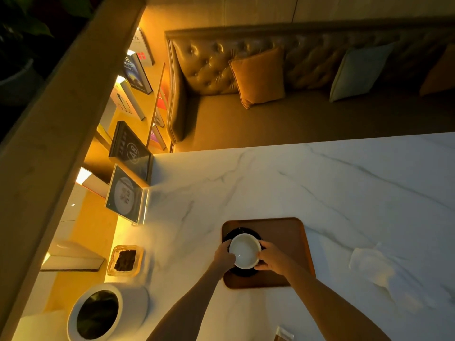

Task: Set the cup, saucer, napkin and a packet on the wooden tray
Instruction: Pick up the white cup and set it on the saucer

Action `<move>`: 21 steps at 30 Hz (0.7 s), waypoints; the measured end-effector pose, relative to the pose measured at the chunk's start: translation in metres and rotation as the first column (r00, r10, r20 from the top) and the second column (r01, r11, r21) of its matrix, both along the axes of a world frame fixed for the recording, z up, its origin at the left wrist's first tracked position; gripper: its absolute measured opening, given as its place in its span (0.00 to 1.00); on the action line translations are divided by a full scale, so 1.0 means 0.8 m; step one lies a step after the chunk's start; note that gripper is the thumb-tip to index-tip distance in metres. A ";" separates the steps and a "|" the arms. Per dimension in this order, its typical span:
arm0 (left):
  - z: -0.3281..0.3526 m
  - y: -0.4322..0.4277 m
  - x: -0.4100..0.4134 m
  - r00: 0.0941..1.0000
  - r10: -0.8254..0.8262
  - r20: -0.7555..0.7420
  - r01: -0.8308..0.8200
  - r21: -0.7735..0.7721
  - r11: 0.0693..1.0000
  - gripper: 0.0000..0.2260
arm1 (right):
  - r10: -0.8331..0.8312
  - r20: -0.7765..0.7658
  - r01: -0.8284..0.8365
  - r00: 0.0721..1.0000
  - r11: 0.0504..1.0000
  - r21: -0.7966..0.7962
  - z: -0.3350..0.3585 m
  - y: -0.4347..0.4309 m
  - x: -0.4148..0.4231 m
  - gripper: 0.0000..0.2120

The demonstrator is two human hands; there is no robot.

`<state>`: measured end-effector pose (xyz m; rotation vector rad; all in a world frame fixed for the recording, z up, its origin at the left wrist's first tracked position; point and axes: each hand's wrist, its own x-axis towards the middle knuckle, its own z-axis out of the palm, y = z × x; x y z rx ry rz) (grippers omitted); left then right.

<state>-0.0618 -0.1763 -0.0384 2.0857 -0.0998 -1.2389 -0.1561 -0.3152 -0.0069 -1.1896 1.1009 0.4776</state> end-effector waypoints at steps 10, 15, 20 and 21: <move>0.008 0.002 0.005 0.998 -0.034 -0.049 0.035 0.021 0.999 0.35 | 0.176 -0.055 -0.182 0.983 0.973 -0.143 0.005 0.002 0.006 0.30; 0.011 0.008 -0.002 0.952 -0.263 0.159 0.262 0.027 0.965 0.40 | 0.611 -0.101 -0.539 0.785 0.593 -0.599 0.019 0.012 0.009 0.44; 0.025 0.008 -0.017 0.866 -0.451 0.217 0.463 -0.001 0.887 0.51 | 0.786 -0.241 -0.668 0.569 0.270 -0.693 0.006 0.021 0.000 0.56; 0.028 0.008 -0.018 0.863 -0.454 0.220 0.463 0.013 0.886 0.53 | 0.781 -0.248 -0.658 0.574 0.258 -0.708 0.003 0.022 -0.002 0.56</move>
